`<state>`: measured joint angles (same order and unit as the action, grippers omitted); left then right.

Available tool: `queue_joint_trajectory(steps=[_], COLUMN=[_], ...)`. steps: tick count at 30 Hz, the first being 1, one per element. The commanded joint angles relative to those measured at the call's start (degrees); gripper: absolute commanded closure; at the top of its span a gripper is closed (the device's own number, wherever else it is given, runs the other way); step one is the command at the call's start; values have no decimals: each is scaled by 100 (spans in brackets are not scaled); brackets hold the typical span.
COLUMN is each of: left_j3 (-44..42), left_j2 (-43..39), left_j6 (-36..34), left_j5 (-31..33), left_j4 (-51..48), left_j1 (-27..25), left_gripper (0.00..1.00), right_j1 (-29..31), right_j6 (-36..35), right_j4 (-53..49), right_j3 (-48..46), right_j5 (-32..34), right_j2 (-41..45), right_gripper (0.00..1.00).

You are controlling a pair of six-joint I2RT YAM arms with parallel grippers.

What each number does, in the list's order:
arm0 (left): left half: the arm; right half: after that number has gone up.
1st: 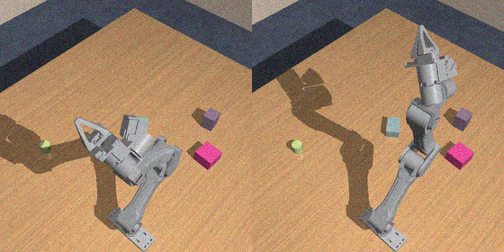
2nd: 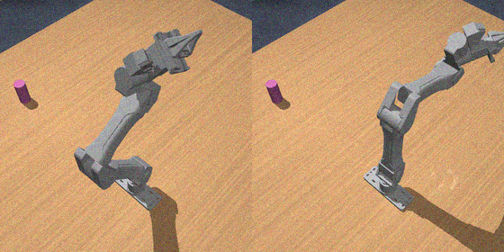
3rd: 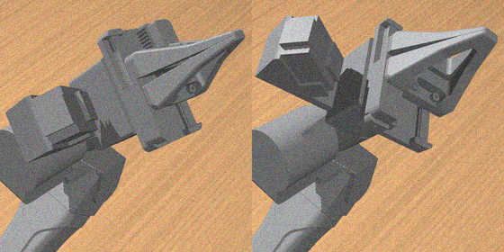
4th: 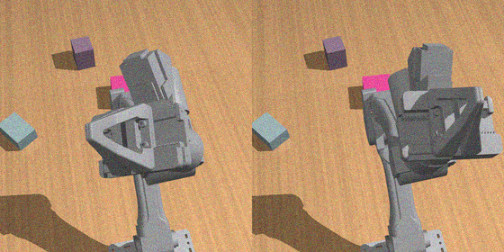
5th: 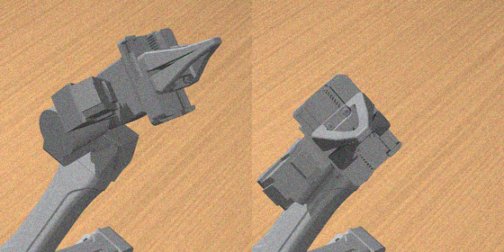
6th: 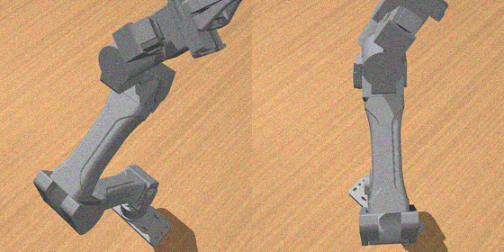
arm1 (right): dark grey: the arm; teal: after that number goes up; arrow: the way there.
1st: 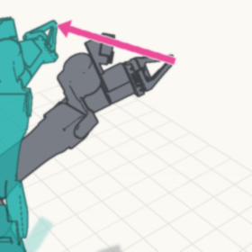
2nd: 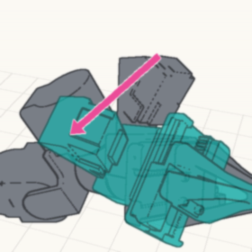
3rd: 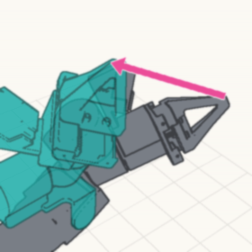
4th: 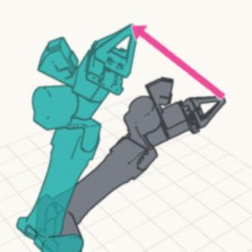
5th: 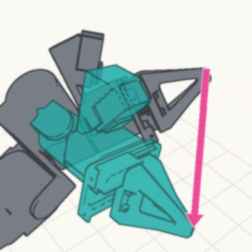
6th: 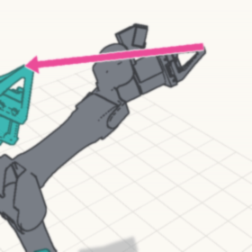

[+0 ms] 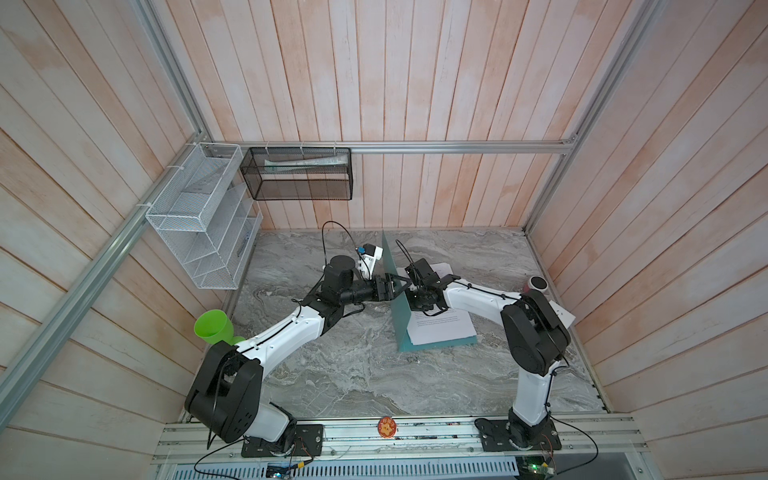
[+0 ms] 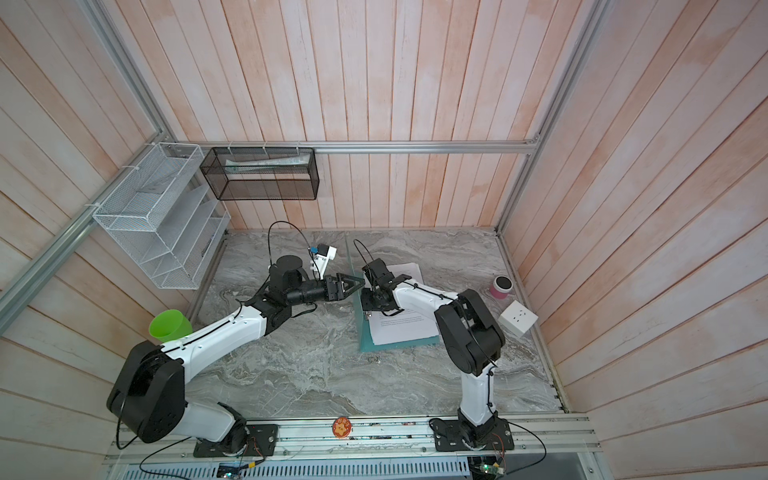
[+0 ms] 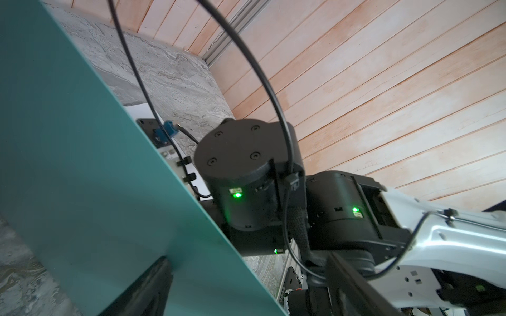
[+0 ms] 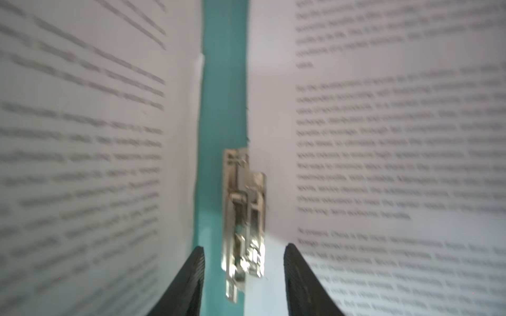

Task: Put the files into the folder
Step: 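Fold the teal cover over the sheets with the left gripper while the right draws back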

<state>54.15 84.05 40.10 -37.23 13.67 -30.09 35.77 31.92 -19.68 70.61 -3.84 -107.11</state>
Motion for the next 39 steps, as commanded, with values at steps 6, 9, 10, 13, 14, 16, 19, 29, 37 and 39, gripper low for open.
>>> queue_joint_trajectory(steps=[6,9,10,13,14,16,19,29,37,39], left_j3=[-97,-111,-95,18,56,168,357,763,834,840], left_j2=[158,229,267,454,524,678,917,1545,1917,2004], left_j6=[-72,-72,-81,-99,-99,-98,-116,-107,-107,-86], left_j5=[-65,-65,-81,-141,-173,-229,-290,-443,-386,-391], left_j4=[354,426,449,475,485,511,515,548,602,633], left_j1=[-32,-34,-40,-41,-41,-50,-83,-138,-215,-226], left_gripper=[10,10,10,10,10,10,10,10,10,10], right_j1=[-966,-1554,-1741,-2182,-2287,-2497,-2774,-3223,-3395,-3451], right_j6=[-295,-292,-292,-366,-386,-421,-391,-207,-49,-29], right_j4=[-304,-180,-73,48,60,156,452,1099,1421,1465], right_j3=[-914,-1342,-1493,-1653,-1671,-1735,-1929,-2082,-2128,-2163], right_j5=[-92,-105,-141,-252,-298,-384,-437,-1244,-1739,-1751], right_j2=[1225,1566,1665,1691,1647,1588,1543,939,543,574], right_gripper=[54,54,54,54,54,54,53,55,55,56])
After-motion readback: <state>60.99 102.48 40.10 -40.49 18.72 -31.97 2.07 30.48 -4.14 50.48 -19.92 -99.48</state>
